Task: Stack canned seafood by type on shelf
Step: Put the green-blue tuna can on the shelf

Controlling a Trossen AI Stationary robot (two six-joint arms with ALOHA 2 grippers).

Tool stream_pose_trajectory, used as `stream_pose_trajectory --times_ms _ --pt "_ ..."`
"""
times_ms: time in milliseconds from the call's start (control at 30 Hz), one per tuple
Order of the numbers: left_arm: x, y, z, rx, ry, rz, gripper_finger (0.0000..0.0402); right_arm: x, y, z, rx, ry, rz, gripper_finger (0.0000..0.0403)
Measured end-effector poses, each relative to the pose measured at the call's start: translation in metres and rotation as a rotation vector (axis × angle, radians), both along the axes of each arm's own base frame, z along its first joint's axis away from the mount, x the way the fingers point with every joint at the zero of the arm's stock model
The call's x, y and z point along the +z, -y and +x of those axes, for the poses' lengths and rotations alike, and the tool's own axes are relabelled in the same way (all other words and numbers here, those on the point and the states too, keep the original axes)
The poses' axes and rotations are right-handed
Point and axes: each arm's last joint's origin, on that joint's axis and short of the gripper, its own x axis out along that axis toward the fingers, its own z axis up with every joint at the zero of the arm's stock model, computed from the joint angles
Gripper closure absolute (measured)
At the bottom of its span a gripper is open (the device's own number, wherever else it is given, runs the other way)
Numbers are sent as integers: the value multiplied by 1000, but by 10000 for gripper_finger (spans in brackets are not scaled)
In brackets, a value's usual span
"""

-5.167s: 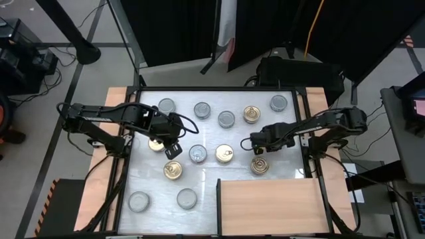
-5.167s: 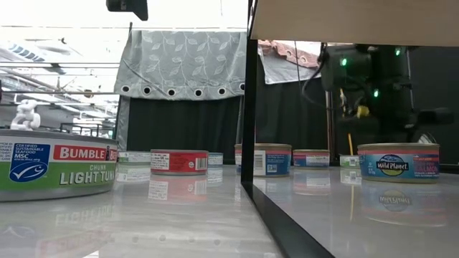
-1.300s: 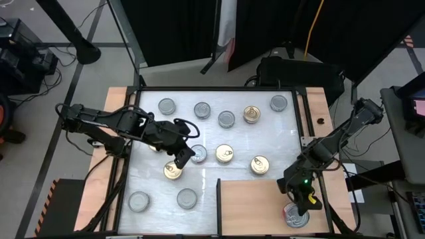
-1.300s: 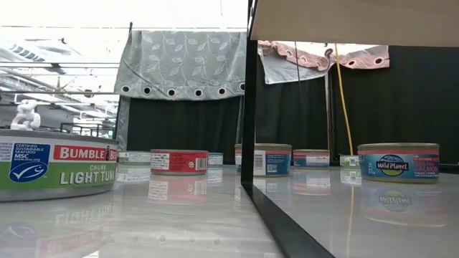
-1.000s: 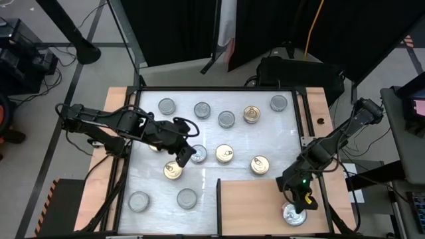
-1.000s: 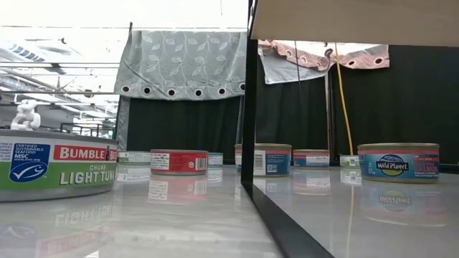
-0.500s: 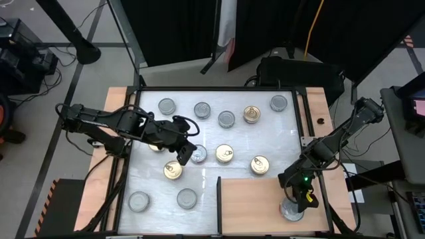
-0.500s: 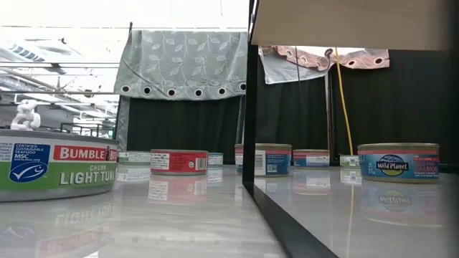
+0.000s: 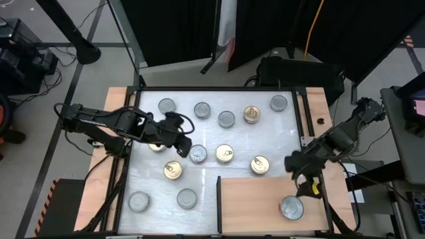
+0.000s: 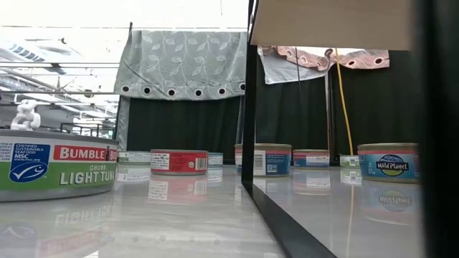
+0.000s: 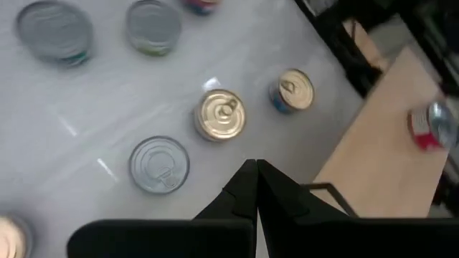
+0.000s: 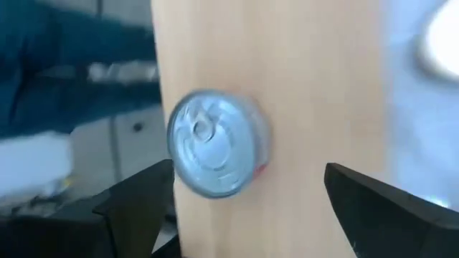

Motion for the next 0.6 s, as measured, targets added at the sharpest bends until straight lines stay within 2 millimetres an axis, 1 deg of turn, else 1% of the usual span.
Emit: stream_pose_trajectory --times_ms 67,167,267,333,433,533,600 --pt "2 -2 -5 35 6 -13 394 20 7 -4 -84 63 -57 50" --pt "3 -4 -6 49 7 16 394 49 19 -10 -258 202 -146 50" --pt "1 -18 -6 58 -38 56 394 75 31 -13 -465 375 -215 50" --pt "-3 -37 1 -10 -84 25 394 88 38 -14 -616 482 -253 50" --pt "-14 -72 11 -54 -155 9 394 103 48 -13 -822 625 -289 51" --pt "-29 -115 20 -99 -229 46 394 112 55 -11 -966 719 -310 51" --pt "-44 -142 28 -135 -276 69 394 114 60 -9 -1026 740 -323 51"
